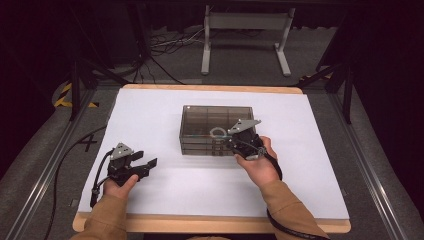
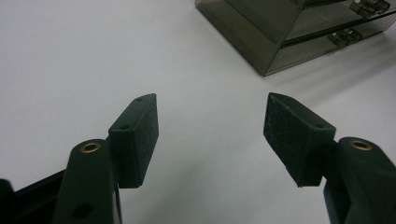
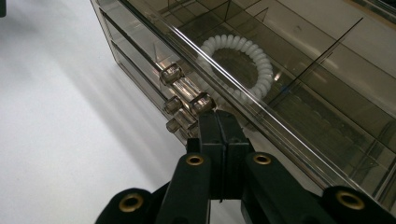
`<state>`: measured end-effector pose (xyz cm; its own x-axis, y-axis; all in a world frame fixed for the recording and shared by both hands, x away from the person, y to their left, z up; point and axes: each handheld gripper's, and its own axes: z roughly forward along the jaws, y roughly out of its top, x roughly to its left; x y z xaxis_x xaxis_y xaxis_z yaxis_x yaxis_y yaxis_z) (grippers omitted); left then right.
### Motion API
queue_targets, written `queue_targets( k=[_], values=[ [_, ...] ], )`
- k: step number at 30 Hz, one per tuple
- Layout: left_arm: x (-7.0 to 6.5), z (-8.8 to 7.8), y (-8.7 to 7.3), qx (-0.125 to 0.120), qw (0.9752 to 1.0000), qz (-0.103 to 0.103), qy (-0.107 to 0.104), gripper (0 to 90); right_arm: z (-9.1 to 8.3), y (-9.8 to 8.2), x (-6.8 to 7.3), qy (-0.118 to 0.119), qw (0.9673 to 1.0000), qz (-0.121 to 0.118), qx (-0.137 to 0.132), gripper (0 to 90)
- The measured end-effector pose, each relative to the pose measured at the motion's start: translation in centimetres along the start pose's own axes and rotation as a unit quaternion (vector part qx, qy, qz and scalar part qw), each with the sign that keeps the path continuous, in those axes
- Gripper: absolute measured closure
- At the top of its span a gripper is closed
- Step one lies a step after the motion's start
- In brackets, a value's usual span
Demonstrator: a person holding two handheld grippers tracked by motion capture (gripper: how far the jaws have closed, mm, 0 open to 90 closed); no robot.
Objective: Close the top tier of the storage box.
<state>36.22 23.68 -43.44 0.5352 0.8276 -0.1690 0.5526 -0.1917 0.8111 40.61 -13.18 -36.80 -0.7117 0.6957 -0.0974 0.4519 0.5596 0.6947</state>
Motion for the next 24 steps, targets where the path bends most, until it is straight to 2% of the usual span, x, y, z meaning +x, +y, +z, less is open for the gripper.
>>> queue_targets(
  k=[14,19,24],
  values=[
    [0.0,0.0,0.0,-0.001,1.0000,-0.001,0.001,36.3,-0.1,-0.1,0.0,-0.001,1.0000,0.001,-0.004,90.0],
    [0.1,-0.1,-0.1,0.000,1.0000,-0.001,0.003,36.3,-0.9,0.1,-0.2,0.003,1.0000,0.000,-0.007,90.0],
    [0.0,-0.2,-0.2,0.002,1.0000,-0.001,0.003,36.3,-1.9,0.1,-0.3,0.014,0.9998,-0.007,-0.013,84.0]
  ],
)
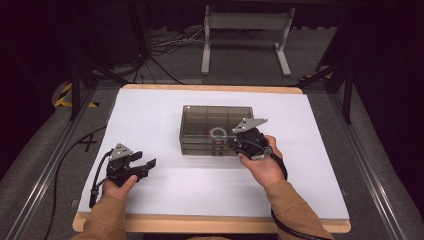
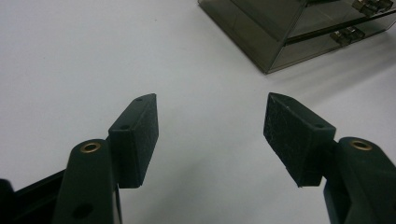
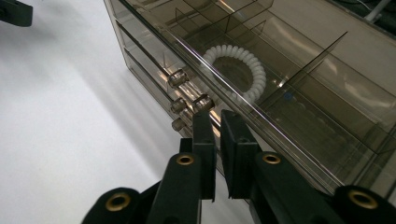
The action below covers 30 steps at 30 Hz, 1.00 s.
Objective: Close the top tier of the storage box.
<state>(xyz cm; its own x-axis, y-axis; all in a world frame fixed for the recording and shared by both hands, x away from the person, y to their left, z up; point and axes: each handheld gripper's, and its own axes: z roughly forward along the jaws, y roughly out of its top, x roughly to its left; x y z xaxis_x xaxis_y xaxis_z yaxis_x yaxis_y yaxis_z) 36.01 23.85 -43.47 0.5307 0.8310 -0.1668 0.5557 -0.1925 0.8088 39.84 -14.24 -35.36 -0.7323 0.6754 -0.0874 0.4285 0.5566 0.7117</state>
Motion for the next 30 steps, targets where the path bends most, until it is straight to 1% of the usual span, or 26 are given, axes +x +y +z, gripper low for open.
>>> queue_targets(
  k=[1,4,5,7,8,10,11,13,19,22,30],
  values=[
    [0.0,0.0,0.0,0.000,1.0000,0.000,0.000,36.3,0.0,0.0,0.0,0.000,1.0000,0.000,0.000,84.0],
    [0.0,0.0,0.0,0.000,1.0000,0.000,0.000,36.3,-0.7,-0.2,0.0,0.002,1.0000,-0.009,-0.001,78.4],
    [0.0,0.0,0.0,0.000,1.0000,0.000,0.000,36.3,-0.9,-0.2,-0.1,0.001,0.9999,-0.013,0.001,73.5],
    [0.1,0.1,0.1,-0.002,1.0000,-0.001,0.001,36.3,-1.4,-0.5,-0.2,-0.001,0.9996,-0.026,-0.001,69.1],
    [0.1,0.1,0.1,-0.001,1.0000,0.000,0.000,36.3,-1.6,-0.6,-0.2,-0.004,0.9996,-0.028,-0.001,67.5],
    [0.1,0.2,0.1,0.001,1.0000,0.000,-0.001,36.3,-2.0,-0.8,-0.5,0.000,0.9997,-0.024,-0.006,64.6],
    [0.1,0.2,0.1,0.001,1.0000,0.000,-0.001,36.3,-2.0,-0.8,-0.5,0.000,0.9997,-0.024,-0.006,64.6],
    [0.1,0.1,0.1,0.001,1.0000,0.000,-0.002,36.3,-2.7,-1.1,-0.8,0.003,0.9998,-0.015,-0.013,63.1],
    [0.0,0.2,0.1,0.000,1.0000,0.001,-0.001,36.3,-4.2,-1.9,-1.6,0.009,0.9996,-0.010,-0.024,60.8],
    [0.1,0.2,0.1,0.001,1.0000,0.000,-0.002,36.3,-4.5,-2.2,-1.9,0.005,0.9996,-0.007,-0.025,60.5],
    [0.1,0.1,0.2,0.000,1.0000,-0.003,0.000,36.3,-5.7,-4.3,-3.5,-0.012,0.9995,0.013,-0.028,58.6]
  ],
)
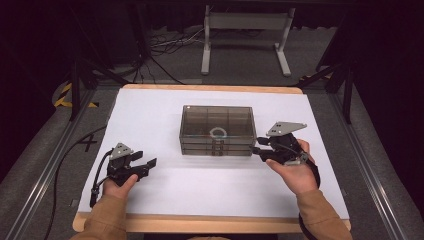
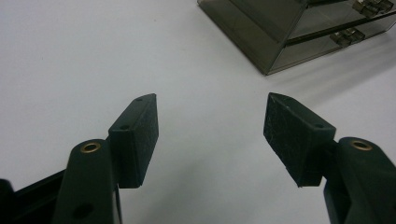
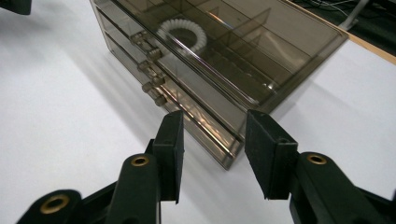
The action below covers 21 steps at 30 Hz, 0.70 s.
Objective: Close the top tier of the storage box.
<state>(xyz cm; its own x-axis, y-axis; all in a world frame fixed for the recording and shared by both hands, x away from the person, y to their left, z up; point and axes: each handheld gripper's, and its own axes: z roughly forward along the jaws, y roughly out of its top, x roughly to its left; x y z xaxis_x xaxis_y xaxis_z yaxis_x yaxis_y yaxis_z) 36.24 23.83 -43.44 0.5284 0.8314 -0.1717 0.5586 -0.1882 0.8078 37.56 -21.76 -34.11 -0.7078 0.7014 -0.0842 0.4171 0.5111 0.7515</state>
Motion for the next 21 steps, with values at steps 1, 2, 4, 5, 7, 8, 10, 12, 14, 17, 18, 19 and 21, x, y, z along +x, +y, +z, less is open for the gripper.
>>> queue_targets(
  k=[1,2,4,5,7,8,10,12,14,17,18,19,21],
  values=[
    [0.1,-0.1,0.0,-0.001,1.0000,-0.001,0.000,36.3,0.0,0.0,0.0,0.000,1.0000,0.000,0.000,58.6],
    [0.1,-0.1,0.0,-0.001,1.0000,-0.001,0.000,36.3,0.0,0.0,0.0,0.000,1.0000,0.000,0.000,58.6],
    [0.1,-0.1,0.0,-0.002,1.0000,-0.004,0.000,36.3,-0.5,-0.7,-0.7,-0.005,1.0000,0.007,0.000,57.4],
    [0.1,-0.1,0.0,-0.001,1.0000,-0.005,0.000,36.3,-0.6,-0.9,-0.9,-0.006,0.9999,0.010,0.000,57.2],
    [0.1,-0.1,0.0,-0.002,1.0000,-0.005,0.000,36.3,-0.7,-1.2,-1.0,-0.008,0.9999,0.012,0.000,57.1],
    [0.1,-0.1,0.0,-0.002,1.0000,-0.005,0.000,36.3,-0.9,-1.9,-1.5,-0.009,0.9997,0.021,-0.002,57.0],
    [0.1,-0.1,0.0,-0.001,1.0000,-0.004,0.000,36.3,-1.0,-2.2,-1.6,-0.010,0.9997,0.023,-0.003,57.0],
    [0.1,-0.1,0.0,-0.001,1.0000,-0.004,0.000,36.3,-0.9,-3.0,-2.0,-0.011,0.9993,0.035,-0.006,57.1],
    [0.1,-0.1,0.0,0.000,1.0000,-0.005,0.000,36.3,-0.7,-4.1,-2.4,-0.013,0.9989,0.045,-0.002,57.0],
    [0.1,-0.1,0.0,-0.001,1.0000,-0.006,0.002,36.3,-0.6,-5.1,-2.7,-0.020,0.9987,0.046,0.009,56.9],
    [0.1,-0.1,0.0,0.000,1.0000,-0.005,0.002,36.3,-0.5,-5.3,-2.8,-0.021,0.9986,0.048,0.010,56.8],
    [0.1,-0.1,0.0,0.000,1.0000,-0.005,0.002,36.3,-0.5,-5.6,-2.9,-0.022,0.9984,0.052,0.009,56.8],
    [0.1,-0.1,0.0,0.002,1.0000,-0.004,0.003,36.3,-0.4,-6.0,-3.0,-0.024,0.9981,0.055,0.011,56.7]
  ],
)
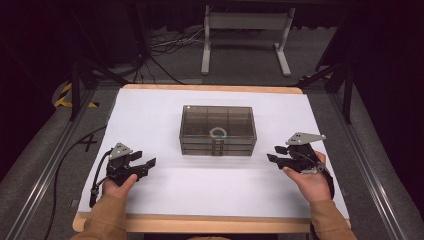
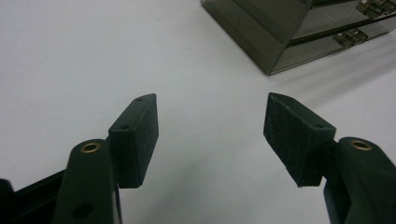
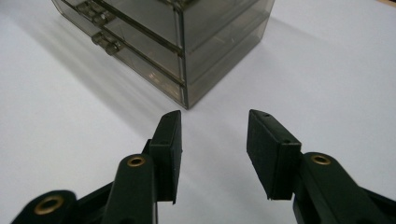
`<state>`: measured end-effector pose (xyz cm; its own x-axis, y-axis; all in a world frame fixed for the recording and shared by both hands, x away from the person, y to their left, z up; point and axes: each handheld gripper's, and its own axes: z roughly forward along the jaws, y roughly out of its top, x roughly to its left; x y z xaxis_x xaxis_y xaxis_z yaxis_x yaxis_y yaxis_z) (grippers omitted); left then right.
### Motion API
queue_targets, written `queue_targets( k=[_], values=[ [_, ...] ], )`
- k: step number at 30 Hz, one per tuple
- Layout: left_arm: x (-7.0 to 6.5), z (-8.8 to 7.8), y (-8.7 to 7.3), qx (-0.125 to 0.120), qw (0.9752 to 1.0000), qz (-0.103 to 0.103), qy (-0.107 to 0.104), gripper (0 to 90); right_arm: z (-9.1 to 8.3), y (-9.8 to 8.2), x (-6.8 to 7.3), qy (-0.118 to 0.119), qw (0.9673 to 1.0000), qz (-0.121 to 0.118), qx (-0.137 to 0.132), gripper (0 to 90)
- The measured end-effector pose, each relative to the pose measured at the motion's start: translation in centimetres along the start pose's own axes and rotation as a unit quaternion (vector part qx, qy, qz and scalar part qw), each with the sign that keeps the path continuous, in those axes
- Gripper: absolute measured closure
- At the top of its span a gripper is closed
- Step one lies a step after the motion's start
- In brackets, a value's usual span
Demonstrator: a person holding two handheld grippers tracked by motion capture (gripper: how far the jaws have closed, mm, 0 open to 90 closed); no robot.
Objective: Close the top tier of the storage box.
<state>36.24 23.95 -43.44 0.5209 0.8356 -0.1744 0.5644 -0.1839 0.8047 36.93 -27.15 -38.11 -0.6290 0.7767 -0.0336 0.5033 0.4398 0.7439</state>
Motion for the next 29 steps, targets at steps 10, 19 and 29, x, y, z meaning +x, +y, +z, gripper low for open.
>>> queue_targets(
  k=[10,19,29],
  values=[
    [0.1,0.0,0.0,0.001,1.0000,0.002,0.002,36.3,1.2,-2.0,-0.7,-0.016,0.9996,0.010,0.021,56.3],
    [0.1,0.2,-0.1,0.001,1.0000,0.001,0.004,35.9,2.5,-3.8,-1.5,-0.025,0.9985,0.016,0.046,54.1],
    [0.2,0.3,-0.1,0.005,1.0000,0.003,0.007,35.2,3.1,-4.5,-1.3,-0.020,0.9984,0.017,0.050,52.6]
  ],
)
